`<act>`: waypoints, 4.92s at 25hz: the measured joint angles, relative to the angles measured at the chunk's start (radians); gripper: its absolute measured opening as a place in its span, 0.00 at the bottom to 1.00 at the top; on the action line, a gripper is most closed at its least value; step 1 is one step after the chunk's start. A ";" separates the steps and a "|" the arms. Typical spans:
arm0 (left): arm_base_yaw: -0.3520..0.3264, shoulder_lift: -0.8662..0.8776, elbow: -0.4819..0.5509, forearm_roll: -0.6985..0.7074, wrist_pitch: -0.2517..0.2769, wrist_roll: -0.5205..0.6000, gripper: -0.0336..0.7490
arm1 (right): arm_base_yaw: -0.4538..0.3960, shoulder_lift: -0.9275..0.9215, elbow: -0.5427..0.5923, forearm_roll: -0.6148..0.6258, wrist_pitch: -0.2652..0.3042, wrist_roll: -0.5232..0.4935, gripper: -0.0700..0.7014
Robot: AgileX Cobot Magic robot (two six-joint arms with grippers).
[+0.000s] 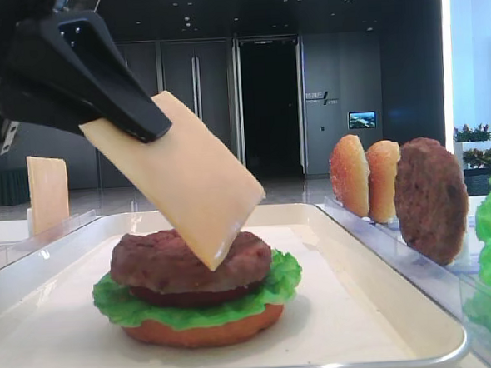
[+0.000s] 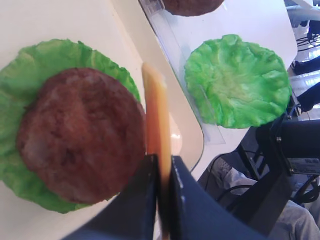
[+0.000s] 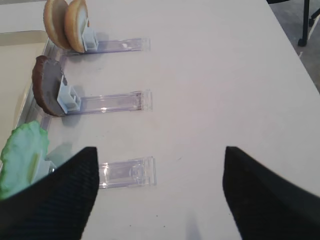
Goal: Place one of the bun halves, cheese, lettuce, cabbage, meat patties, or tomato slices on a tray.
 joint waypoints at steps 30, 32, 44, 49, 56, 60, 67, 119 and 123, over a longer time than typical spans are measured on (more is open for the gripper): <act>0.000 0.042 0.000 0.003 -0.051 0.019 0.10 | 0.000 0.000 0.000 0.000 0.000 0.000 0.77; 0.000 0.042 0.000 0.008 -0.056 0.010 0.14 | 0.000 0.000 0.000 0.000 0.000 0.000 0.77; 0.000 0.042 0.000 0.049 -0.093 -0.033 0.80 | 0.000 0.000 0.000 0.000 0.000 0.000 0.77; 0.000 0.042 0.000 0.135 -0.104 -0.142 0.92 | 0.000 0.000 0.000 0.000 0.000 0.000 0.77; 0.000 0.042 -0.063 0.360 -0.067 -0.375 0.93 | 0.000 0.000 0.000 0.000 0.000 0.000 0.77; 0.000 0.042 -0.152 0.511 -0.004 -0.505 0.93 | 0.000 0.000 0.000 0.000 0.000 0.000 0.77; 0.008 0.042 -0.362 0.801 0.096 -0.713 0.93 | 0.000 0.000 0.000 0.000 0.000 0.000 0.77; 0.520 -0.591 0.056 1.364 0.395 -1.087 0.87 | 0.000 0.000 0.000 0.000 0.000 0.000 0.77; 0.520 -0.771 0.156 1.343 0.358 -1.087 0.87 | 0.000 0.000 0.000 0.000 0.000 0.000 0.77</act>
